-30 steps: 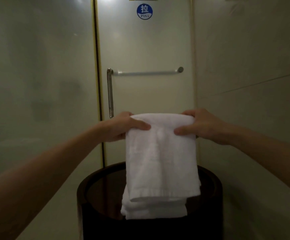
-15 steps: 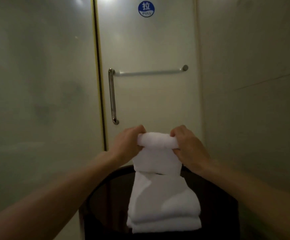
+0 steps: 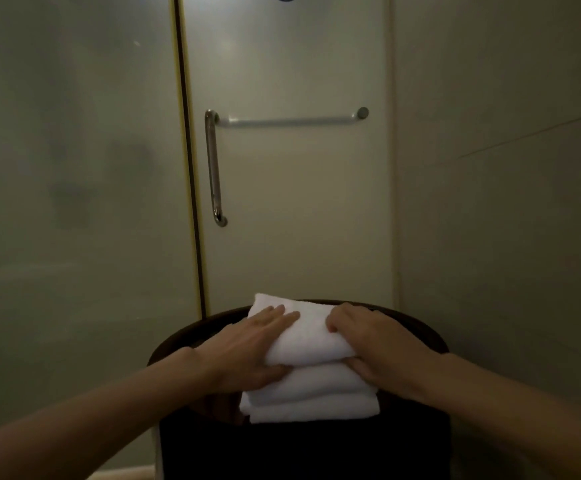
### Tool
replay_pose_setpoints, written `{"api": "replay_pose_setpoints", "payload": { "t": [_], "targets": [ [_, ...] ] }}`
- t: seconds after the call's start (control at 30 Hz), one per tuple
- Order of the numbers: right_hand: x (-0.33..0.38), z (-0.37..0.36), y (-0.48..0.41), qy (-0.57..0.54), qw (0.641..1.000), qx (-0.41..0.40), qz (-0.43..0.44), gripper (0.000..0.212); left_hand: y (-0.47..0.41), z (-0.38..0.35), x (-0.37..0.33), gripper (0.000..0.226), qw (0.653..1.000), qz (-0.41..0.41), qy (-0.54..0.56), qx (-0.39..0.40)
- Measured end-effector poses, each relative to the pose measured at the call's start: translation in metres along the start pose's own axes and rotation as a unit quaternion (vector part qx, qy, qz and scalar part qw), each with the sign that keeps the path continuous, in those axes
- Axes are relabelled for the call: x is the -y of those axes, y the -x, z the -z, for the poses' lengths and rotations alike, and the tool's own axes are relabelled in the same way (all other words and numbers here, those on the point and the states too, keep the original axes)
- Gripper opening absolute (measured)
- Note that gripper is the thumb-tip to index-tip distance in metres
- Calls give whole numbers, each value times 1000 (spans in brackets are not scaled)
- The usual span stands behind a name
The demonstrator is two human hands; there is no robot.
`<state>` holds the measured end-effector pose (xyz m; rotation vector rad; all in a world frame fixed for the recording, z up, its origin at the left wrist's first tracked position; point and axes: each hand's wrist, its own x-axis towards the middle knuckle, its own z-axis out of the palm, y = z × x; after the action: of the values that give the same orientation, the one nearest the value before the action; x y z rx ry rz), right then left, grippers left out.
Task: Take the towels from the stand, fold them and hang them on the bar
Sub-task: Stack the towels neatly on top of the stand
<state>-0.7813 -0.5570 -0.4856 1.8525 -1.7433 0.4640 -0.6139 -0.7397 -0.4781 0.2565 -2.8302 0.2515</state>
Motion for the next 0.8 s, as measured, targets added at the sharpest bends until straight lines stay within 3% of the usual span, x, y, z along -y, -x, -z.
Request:
{"api": "replay_pose_setpoints", "payload": {
  "t": [0.2,0.33,0.47,0.63,0.8],
  "targets": [
    [-6,3,-34,7,998,-7,-56,30,-17,6,-5,69,994,49,49,-87],
    [-17,8,-55,10,999,-50,-7,24,-23,-1,-5,71,988,95,33,-118],
    [-25,0,-37,5,1000,-21,7,23,-18,-12,-8,77,995,78,26,-64],
    [-22,-8,4,-92,994,25,-57,30,-16,-7,-6,76,1000,8,17,-10],
    [-17,-2,7,-79,994,28,-71,49,-29,4,-9,70,998,44,52,3]
  ]
}}
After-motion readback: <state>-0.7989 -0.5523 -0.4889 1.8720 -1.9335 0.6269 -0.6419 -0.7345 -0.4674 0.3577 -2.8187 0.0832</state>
